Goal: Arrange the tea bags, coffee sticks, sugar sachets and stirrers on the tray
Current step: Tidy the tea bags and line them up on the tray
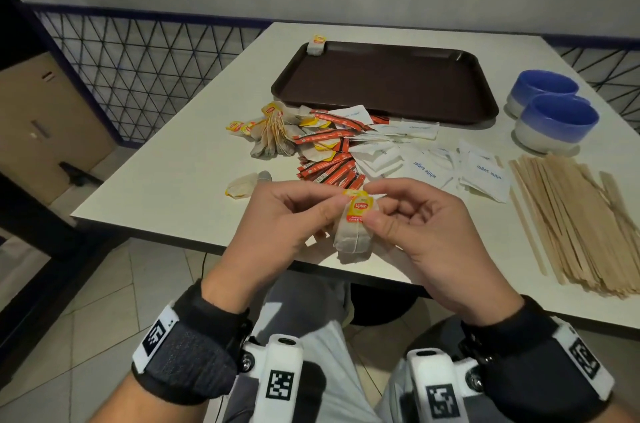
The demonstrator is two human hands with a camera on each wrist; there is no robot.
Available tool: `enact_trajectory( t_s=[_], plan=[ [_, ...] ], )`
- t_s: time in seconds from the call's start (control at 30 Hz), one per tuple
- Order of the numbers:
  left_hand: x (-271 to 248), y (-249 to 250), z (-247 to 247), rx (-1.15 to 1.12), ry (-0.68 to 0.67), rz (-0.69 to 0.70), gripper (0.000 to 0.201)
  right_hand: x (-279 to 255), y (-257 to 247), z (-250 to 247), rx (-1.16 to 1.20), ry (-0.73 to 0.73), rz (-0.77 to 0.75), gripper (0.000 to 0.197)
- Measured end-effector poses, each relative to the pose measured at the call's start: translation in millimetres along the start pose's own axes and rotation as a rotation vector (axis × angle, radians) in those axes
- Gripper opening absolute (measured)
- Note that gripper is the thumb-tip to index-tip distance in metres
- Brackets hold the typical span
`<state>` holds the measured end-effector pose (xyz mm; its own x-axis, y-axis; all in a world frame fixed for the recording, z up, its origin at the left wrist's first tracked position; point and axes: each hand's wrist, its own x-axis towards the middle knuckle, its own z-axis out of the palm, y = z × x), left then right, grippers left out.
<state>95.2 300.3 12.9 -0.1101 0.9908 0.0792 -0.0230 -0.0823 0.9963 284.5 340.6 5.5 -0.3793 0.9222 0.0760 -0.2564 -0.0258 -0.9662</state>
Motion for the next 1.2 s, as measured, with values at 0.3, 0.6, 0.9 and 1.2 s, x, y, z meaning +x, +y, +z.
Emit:
enact_trajectory(
  t_s=[0.3, 0.6, 0.9, 1.2],
  plan=[
    [-2.7, -0.7, -2.0, 0.029, -0.074, 0.063, 0.015, 0.0, 2.2, -0.7, -0.088, 0.048, -0.024, 0.019],
    [-0.1, -6.1, -3.9, 0.019, -0.007, 0.108, 0.013, -1.7, -1.1, 2.0, 0.010, 0.093, -0.041, 0.017],
    [0.0, -7.4, -3.1, 0.069, -0.041, 0.120, 0.012, 0.2, 2.7, 1.7, -0.042, 0.089, -0.021, 0.007],
    [-0.3, -8.4, -5.2, 0.067, -0.010, 0.127, 0.011, -3.1, -2.2, 3.3, -0.101, 0.072, -0.063, 0.020]
  ],
)
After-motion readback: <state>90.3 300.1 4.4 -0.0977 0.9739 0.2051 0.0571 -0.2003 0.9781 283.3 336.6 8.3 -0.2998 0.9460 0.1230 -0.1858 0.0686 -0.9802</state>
